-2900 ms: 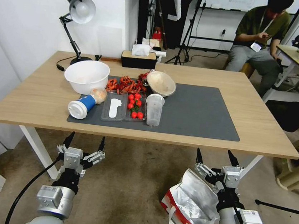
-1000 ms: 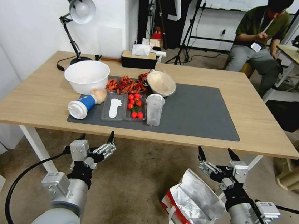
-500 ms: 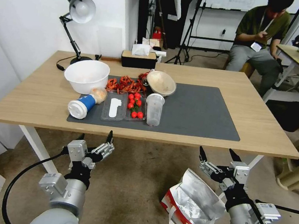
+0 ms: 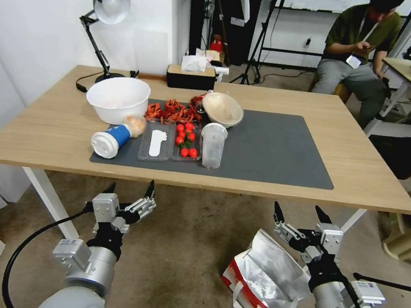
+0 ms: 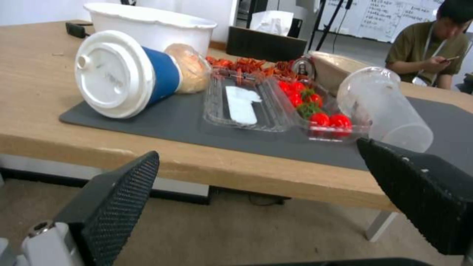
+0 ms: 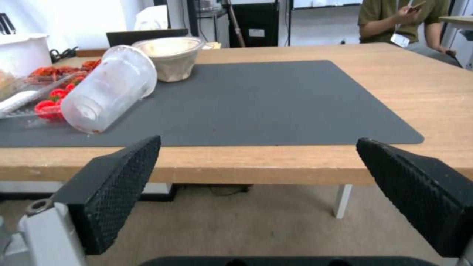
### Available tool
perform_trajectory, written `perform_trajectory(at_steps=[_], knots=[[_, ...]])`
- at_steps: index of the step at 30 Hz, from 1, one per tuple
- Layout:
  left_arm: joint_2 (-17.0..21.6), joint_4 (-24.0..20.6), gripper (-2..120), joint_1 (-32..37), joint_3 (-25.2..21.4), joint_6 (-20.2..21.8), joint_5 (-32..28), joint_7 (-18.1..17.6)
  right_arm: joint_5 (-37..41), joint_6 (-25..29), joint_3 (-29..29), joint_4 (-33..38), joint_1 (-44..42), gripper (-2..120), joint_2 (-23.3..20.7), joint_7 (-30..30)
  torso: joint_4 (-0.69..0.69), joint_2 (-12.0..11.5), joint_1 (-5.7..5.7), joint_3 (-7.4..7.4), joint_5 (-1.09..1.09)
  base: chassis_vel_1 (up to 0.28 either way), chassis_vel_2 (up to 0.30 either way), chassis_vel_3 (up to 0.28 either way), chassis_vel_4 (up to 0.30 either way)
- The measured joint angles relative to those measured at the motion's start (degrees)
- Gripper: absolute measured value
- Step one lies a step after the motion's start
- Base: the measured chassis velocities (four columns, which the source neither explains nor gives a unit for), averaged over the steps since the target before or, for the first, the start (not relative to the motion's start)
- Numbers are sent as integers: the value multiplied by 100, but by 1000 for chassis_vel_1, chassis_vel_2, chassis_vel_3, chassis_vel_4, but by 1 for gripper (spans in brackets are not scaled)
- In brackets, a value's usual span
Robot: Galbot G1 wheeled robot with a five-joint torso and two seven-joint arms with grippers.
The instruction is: Pick up the food delivery bag from the floor and place it on the table.
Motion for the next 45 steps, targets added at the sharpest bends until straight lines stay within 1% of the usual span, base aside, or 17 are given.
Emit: perform_trajectory(at_steps=[9,10,12,13,15,17,19,24,31,37,45], knots=[[32,48,100,-22,21,-13,-1,1,-14,23,-13,0,-24,100,51,-2,0,-251,-113,-138,0,0,0,0,0],[32,48,100,-22,21,-13,-1,1,-14,23,-13,0,-24,100,51,-2,0,-251,-113,-138,0,0,0,0,0],[42,52,100,-30,24,-31,-1,5,-15,34,-10,-4,-30,100,60,-4,0,-331,-146,-184,0,0,0,0,0],[42,52,100,-30,24,-31,-1,5,-15,34,-10,-4,-30,100,60,-4,0,-331,-146,-184,0,0,0,0,0],[57,53,100,-26,23,-42,-1,26,-31,43,-18,-13,-39,100,82,-5,0,-436,-191,-246,0,0,0,0,0],[60,52,100,-24,21,-44,-1,37,-41,47,-27,-19,-43,100,88,-5,0,-472,-205,-268,0,0,0,0,0],[68,51,100,-20,18,-56,2,87,-65,55,-36,-39,-50,100,93,-9,0,-550,-237,-309,0,0,0,0,0],[90,77,100,-19,16,-119,39,184,-78,60,-32,-51,-59,100,91,-25,0,-647,-280,-367,0,0,0,0,0],[243,138,100,-16,31,-208,90,307,15,71,6,-58,-90,100,31,-35,-1,-860,-373,-487,0,0,0,0,0],[235,148,100,6,32,-213,104,336,38,69,43,-54,-104,100,2,-44,0,-1000,-430,-570,1,0,0,0,0],[257,190,100,2,-13,-236,200,546,42,66,72,-66,-106,100,-23,-59,0,-1206,-516,-690,0,0,0,0,0]])
